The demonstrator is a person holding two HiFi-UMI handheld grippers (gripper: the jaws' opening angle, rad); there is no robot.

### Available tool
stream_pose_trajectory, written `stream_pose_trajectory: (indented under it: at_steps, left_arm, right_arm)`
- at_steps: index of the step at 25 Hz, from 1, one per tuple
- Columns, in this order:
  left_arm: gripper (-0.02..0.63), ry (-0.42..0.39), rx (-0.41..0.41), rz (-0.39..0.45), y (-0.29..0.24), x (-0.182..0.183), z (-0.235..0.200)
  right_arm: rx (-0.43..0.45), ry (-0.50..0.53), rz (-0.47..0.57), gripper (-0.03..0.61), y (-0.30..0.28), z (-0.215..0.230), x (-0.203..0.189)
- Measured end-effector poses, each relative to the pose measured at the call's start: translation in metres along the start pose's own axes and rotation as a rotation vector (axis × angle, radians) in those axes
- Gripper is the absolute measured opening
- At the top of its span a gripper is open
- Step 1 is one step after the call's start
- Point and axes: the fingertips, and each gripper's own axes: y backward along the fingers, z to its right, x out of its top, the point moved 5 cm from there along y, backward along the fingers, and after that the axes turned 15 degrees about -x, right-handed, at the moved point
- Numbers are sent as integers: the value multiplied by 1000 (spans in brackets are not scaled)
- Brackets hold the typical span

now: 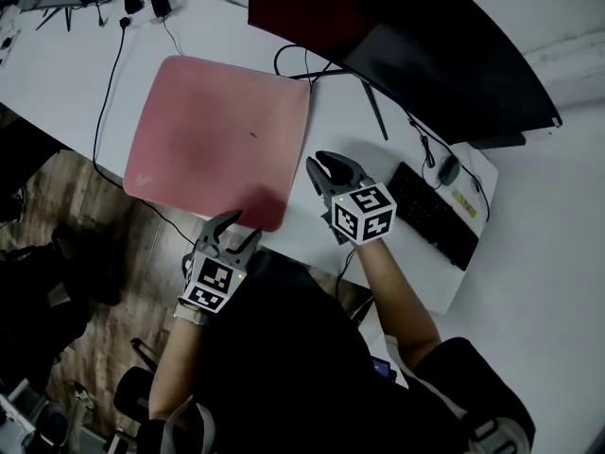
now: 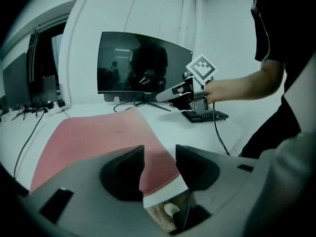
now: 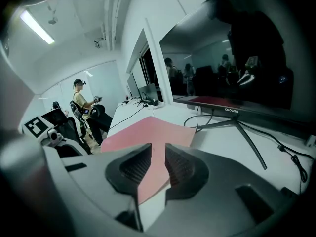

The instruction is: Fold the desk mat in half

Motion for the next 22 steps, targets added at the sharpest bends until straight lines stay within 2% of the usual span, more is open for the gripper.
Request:
stream_pose_trajectory:
  at_steps: [4, 15, 22]
  left_arm:
    - [222, 5, -17, -65, -21, -7, -6]
    - [285, 26, -79, -198, -67, -42, -8]
    - [305, -16, -124, -249, -85, -54, -14]
  right_arm:
    - [12, 0, -41, 120, -31, 11, -4]
    - [4, -34, -140, 168, -93, 43, -22]
    - [5, -53, -169, 181, -113, 45, -35]
